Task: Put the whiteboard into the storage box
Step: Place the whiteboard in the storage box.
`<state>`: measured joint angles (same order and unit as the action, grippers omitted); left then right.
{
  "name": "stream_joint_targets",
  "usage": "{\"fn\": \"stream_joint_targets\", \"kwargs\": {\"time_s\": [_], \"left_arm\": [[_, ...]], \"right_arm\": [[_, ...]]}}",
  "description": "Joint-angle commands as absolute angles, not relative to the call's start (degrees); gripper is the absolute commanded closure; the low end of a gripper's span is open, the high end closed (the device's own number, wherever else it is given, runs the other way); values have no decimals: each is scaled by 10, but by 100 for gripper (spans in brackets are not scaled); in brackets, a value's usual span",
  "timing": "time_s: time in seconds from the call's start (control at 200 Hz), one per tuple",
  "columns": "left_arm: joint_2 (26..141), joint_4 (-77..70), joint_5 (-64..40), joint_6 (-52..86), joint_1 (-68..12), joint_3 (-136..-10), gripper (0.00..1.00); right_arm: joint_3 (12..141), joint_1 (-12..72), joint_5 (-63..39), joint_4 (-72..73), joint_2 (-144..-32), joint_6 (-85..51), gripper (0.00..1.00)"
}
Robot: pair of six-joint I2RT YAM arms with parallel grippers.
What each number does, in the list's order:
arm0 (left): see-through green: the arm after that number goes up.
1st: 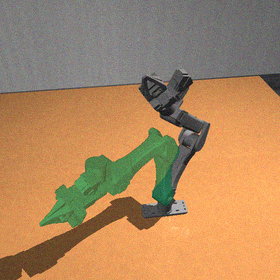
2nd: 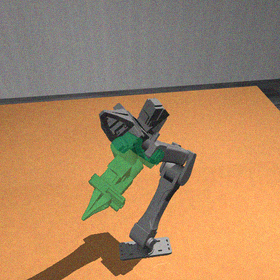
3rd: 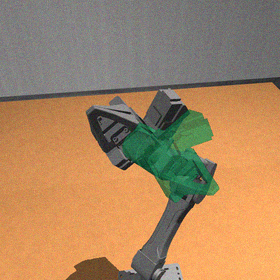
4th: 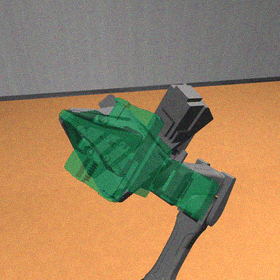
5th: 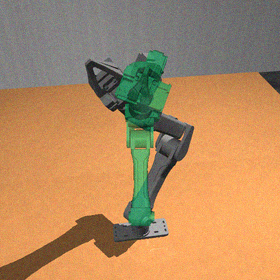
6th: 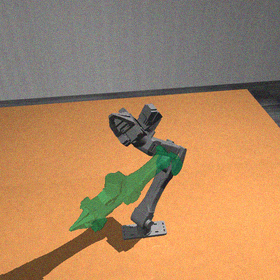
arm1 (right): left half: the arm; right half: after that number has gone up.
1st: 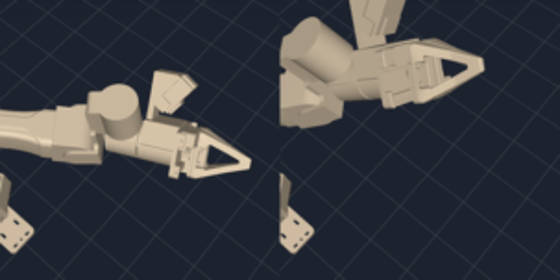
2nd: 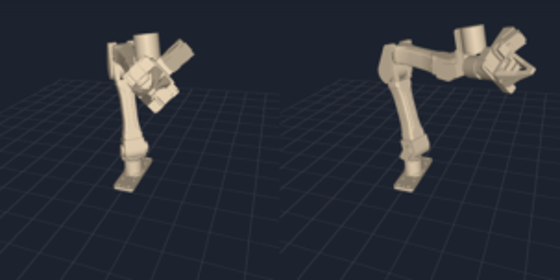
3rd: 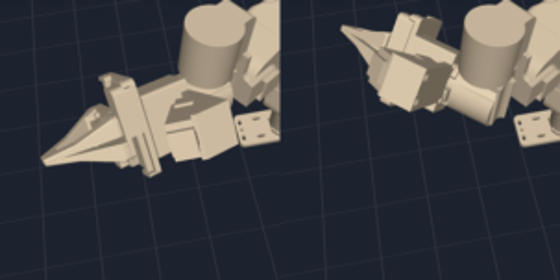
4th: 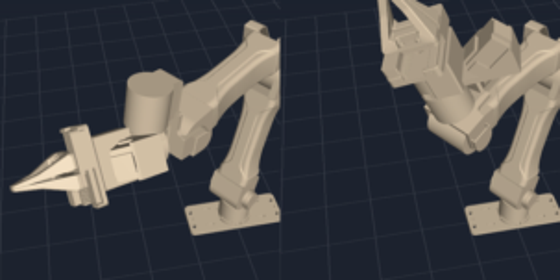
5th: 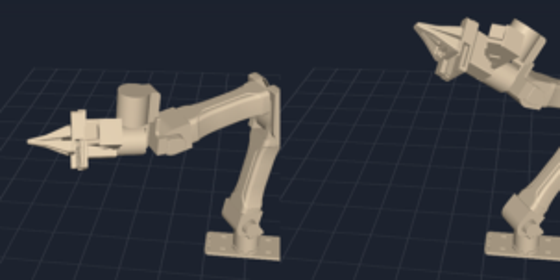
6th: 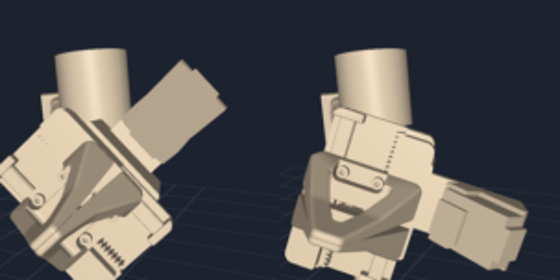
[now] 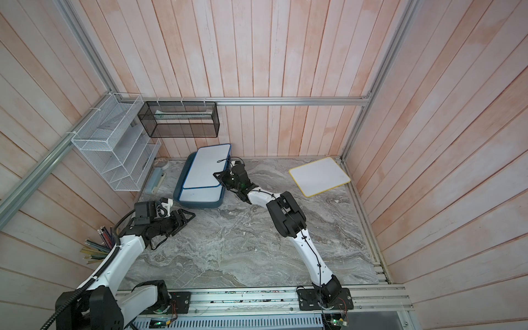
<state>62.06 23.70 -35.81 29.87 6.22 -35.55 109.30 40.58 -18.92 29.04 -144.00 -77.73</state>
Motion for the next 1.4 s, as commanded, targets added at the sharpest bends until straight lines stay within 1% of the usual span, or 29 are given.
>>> {"fn": "stream_joint_targets", "kwargs": {"time_s": [0.0,0.26,0.505,0.725,0.955,1.08,1.245,1.396], "left_arm": [[606,250,-376,304,66,-351,29],[583,251,-391,321,65,-342,29],[580,244,-395,323,66,-338,29],[583,247,-397,316,66,-343,29],[578,244,-398,316,66,-341,29],[581,243,-399,316,66,-341,29],[589,241,-399,313,65,-347,29],[611,236,-398,303,66,-358,28]], "right_arm": [[1113,416,-171,298,-1452,-763,100],[1079,426,-149,306,-1436,-763,100],[991,437,-126,349,-1389,-768,100],[999,439,-134,346,-1394,-765,100],[945,453,-125,365,-1379,-774,100],[989,448,-137,346,-1403,-767,100],[1068,450,-122,283,-1429,-728,98],[1126,450,-147,240,-1461,-717,96]]}}
